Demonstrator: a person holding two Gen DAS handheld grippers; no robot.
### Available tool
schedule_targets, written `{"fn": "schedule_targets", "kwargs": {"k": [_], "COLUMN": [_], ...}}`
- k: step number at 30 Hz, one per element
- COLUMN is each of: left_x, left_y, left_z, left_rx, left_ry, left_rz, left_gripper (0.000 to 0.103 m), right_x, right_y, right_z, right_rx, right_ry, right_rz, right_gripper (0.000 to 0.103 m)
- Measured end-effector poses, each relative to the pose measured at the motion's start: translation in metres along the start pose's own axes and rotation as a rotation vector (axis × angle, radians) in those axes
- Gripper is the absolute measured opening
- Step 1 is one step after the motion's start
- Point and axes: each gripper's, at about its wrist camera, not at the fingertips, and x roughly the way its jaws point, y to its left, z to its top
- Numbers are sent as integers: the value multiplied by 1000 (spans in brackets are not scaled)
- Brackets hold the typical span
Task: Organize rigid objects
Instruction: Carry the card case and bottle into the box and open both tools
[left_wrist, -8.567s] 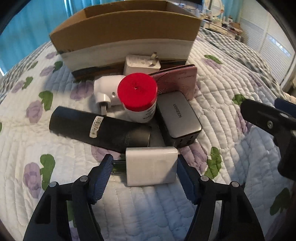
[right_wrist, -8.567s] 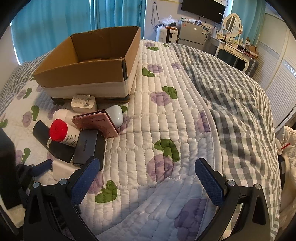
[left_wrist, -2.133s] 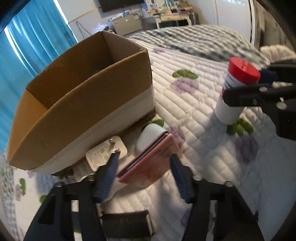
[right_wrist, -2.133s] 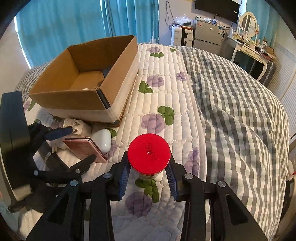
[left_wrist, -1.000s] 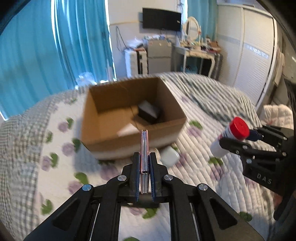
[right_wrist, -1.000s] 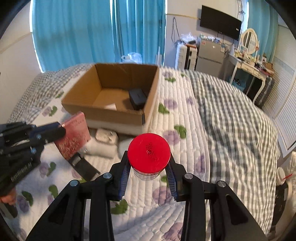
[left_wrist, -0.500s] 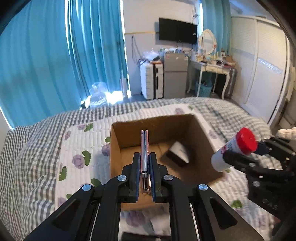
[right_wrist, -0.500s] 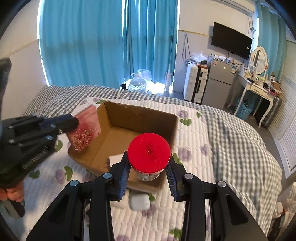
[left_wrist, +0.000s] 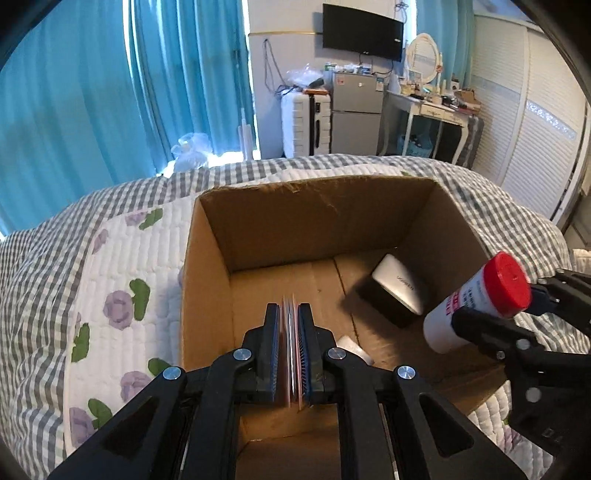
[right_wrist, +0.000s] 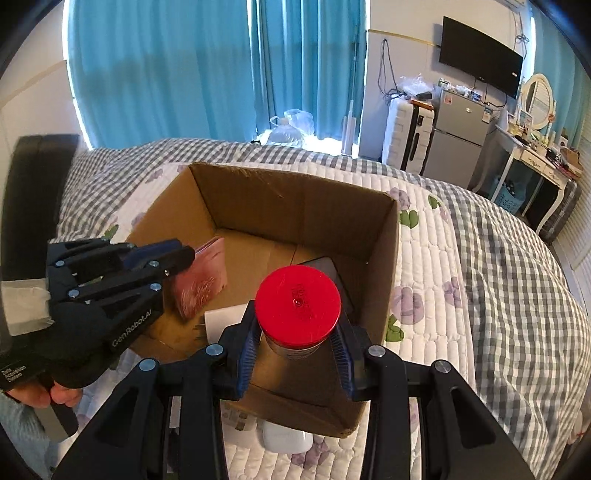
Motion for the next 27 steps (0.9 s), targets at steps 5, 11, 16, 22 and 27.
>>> {"fn": "schedule_targets", "kwargs": {"k": [5,11,16,22,27], "left_x": [-18,-50,-74,-74,-64], "left_y": [5,19,41,64,78], "left_z": [1,-7,-30,-61,-76], "left_rx": [-19,-20,-37,-93,-115], "left_ry": [-6,-17,-39,-21,-19], "left_rz": [-4,11,31,54,54], "left_gripper": [13,24,29,50,65], "right_x": [-2,-9,13,49,66], "right_y": [-3,13,30,42,49], "right_z": [0,4,3,2,8], "right_rx": [5,-26,-84,-133,-172], "right_ry": [1,6,76,159,170], "right_rz": [-12,-22,-52,-95,-170], "right_gripper": [36,36,36,36,37]}}
